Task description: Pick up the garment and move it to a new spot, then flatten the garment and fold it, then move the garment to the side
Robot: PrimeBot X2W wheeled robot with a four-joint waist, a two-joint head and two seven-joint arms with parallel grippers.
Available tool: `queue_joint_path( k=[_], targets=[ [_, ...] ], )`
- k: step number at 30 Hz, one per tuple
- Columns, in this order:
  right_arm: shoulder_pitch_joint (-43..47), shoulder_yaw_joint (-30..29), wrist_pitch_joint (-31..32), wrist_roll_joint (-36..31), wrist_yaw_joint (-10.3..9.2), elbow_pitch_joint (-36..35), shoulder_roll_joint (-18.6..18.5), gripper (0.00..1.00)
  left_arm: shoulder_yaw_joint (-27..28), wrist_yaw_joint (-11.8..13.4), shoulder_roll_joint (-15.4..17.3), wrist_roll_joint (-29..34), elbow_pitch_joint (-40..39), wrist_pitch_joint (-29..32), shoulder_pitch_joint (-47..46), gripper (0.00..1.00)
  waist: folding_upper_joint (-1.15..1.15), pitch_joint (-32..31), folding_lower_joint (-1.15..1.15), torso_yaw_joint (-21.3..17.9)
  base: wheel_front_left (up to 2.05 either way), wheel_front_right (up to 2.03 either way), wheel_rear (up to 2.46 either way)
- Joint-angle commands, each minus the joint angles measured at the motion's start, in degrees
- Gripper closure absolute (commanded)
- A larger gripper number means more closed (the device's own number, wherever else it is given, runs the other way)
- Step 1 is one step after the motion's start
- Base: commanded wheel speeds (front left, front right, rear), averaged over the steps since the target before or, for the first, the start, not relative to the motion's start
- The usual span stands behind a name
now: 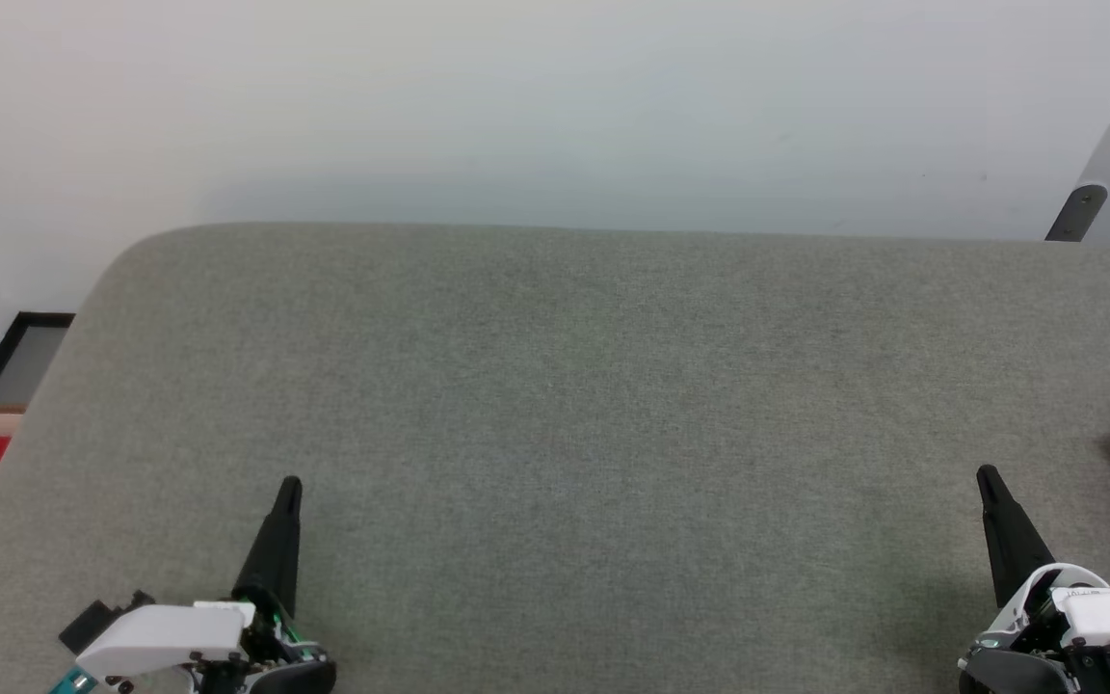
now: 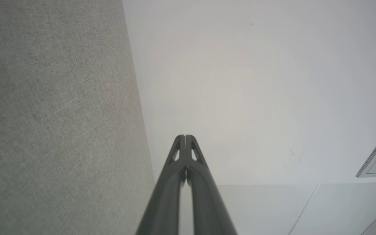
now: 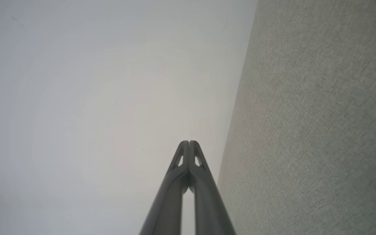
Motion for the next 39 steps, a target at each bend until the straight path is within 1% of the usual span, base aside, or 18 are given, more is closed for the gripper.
queue_joint_path(
  k=[1,39],
  targets=[
    [-0.2,0.0,0.06,0.23,0.0,0.03,0.23,1.0,0.22,-0.33,-0.13,0.09,0.08,0.15,-0.62,1.0,0.0,0.0,0.0,0.0,0.0,0.0,0.0],
    [-0.2,0.03,0.04,0.25,0.01,0.02,0.22,1.0,0.34,-0.33,-0.21,0.26,0.07,0.22,-0.63,1.0,0.0,0.0,0.0,0.0,0.0,0.0,0.0]
  ],
)
